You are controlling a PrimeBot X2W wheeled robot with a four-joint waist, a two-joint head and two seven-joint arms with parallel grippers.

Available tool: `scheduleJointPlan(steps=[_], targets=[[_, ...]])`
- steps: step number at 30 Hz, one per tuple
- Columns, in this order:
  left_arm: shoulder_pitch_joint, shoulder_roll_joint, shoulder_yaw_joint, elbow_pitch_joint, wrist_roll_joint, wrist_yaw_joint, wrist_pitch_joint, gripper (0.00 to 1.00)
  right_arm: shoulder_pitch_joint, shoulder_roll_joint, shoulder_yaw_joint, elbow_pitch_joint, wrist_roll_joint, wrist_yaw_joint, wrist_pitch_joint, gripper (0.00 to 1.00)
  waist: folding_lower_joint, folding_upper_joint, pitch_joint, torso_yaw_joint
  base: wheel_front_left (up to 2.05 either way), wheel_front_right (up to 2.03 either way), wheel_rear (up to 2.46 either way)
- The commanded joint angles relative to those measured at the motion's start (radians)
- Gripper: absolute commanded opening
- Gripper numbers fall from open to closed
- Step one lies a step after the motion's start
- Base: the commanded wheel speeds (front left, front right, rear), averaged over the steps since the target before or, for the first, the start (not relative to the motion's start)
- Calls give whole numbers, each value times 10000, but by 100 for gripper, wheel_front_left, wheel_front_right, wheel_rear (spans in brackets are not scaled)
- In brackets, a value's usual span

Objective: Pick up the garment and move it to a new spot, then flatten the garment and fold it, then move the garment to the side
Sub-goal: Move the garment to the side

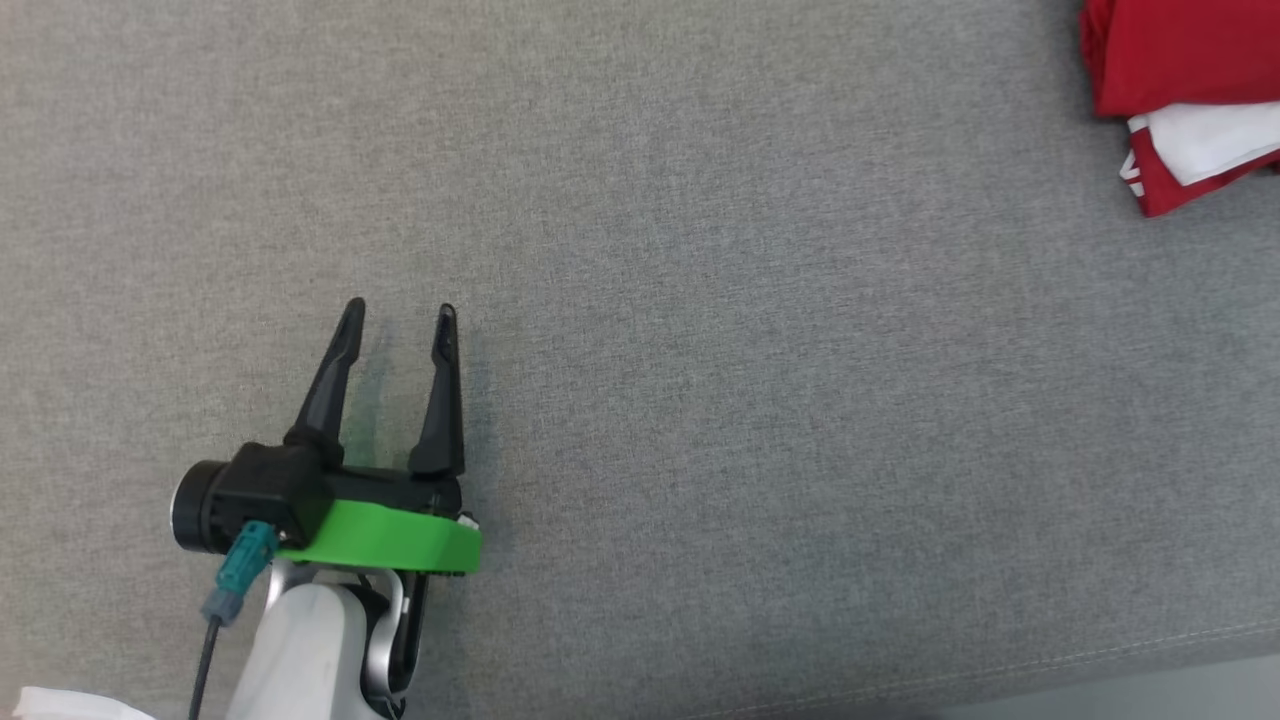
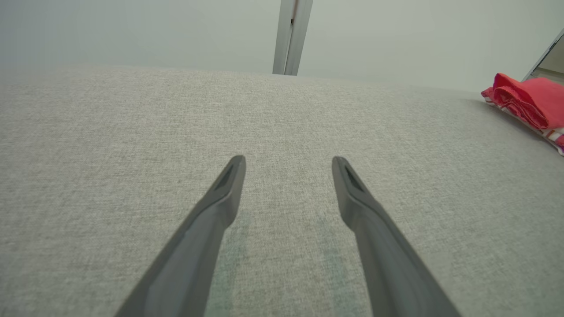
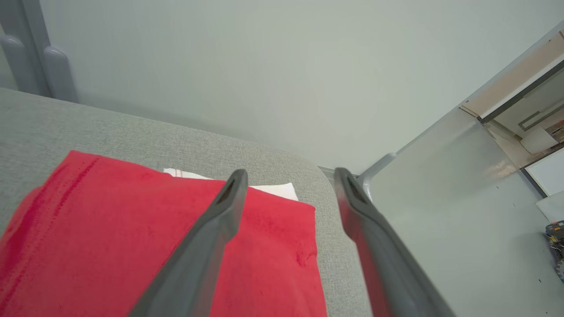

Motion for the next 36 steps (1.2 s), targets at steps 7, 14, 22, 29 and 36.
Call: scheduleJointPlan(steps=[7,14,22,29,36], targets=[[-406,21,595,217,-548,262,0,100,514,1098,632,-224,852,-20,-877,100,0,0,-1180,-151,0,0,0],[-70,21,1220,681,-1189,643,0,100,1589,2228,993,-307,1240,-20,-1882,100,0,0,-2281,-150,0,0,0],[707,22,1778,941,-1489,810,1,100,3469,3437,668,-1408,1406,-19,-2532,100,0,0,-3195,-137,0,0,0],[1407,22,1807,770,-1382,1015,0,100,5614,4442,-152,-3402,758,-19,-2603,100,0,0,-3663,-28,0,0,0],[1942,22,1484,599,-1104,1095,1,100,7878,5305,-901,-5060,356,-19,-2602,100,0,0,-4040,266,0,0,0]])
